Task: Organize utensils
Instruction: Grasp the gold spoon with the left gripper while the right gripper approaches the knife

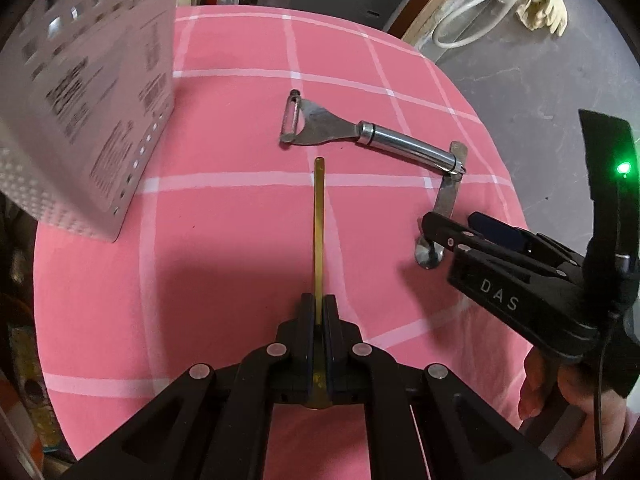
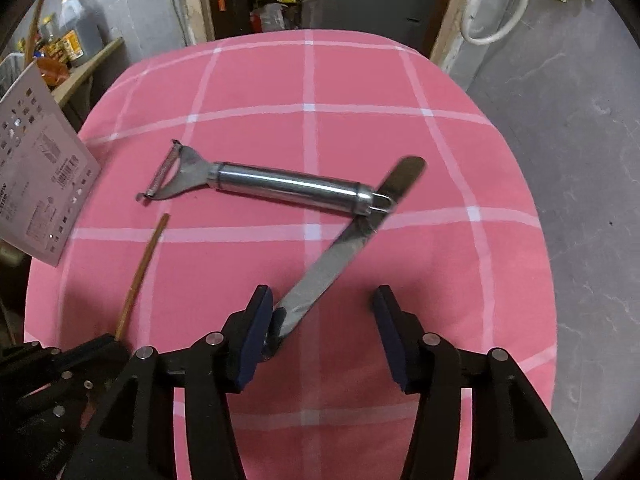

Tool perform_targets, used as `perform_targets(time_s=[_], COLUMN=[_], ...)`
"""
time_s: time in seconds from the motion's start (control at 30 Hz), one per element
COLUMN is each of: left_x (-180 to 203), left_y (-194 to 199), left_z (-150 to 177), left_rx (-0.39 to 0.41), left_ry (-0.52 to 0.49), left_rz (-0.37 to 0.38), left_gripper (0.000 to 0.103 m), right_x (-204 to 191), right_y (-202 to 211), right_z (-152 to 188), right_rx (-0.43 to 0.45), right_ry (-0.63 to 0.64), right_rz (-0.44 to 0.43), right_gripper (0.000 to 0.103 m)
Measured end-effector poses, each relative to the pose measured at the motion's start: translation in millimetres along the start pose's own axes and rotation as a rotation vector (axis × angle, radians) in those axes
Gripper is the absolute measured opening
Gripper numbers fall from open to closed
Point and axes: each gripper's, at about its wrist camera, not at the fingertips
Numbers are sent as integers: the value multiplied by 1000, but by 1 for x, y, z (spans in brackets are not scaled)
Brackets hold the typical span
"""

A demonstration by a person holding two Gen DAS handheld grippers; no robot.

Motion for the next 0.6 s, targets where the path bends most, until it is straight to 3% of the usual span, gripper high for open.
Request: perform_targets(time_s=[0.03,0.1,0.23,0.33,0.4,0.47,0.6], left_x=[1,1,1,0,1,-2,-3], left_y=[-1,-1,-1,1,-2,-1,2], left_z=[1,0,1,1,-1,1,10], left_rx=[0,-6,-18,-24,-24,-24,-12], left_ry=[-1,-6,-8,-6,8,27,43], left_rz=[3,6,0,-4,2,10,8], left_gripper=[5,5,5,5,5,5,5], right_x=[5,19,38,54,60,55,30], right_y=[2,2,4,7,9,10,3], right_z=[0,-1,-3,-7,-11,-15,-25], right_rx=[-5,-29,-61,-85,-77,-41,-38], right_ry=[-9,6,9,-92,-174,-180,-149], right_rz=[5,76,-17,-134,-218,-232,-207], right_gripper=[43,13,13,13,19,28,28])
Point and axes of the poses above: each gripper's, at about its wrist camera, not at the fingertips, and y roughly against the way its jaws point, x to its right, z to its underside, and after that the axes turned 9 degrees about -y, right-handed
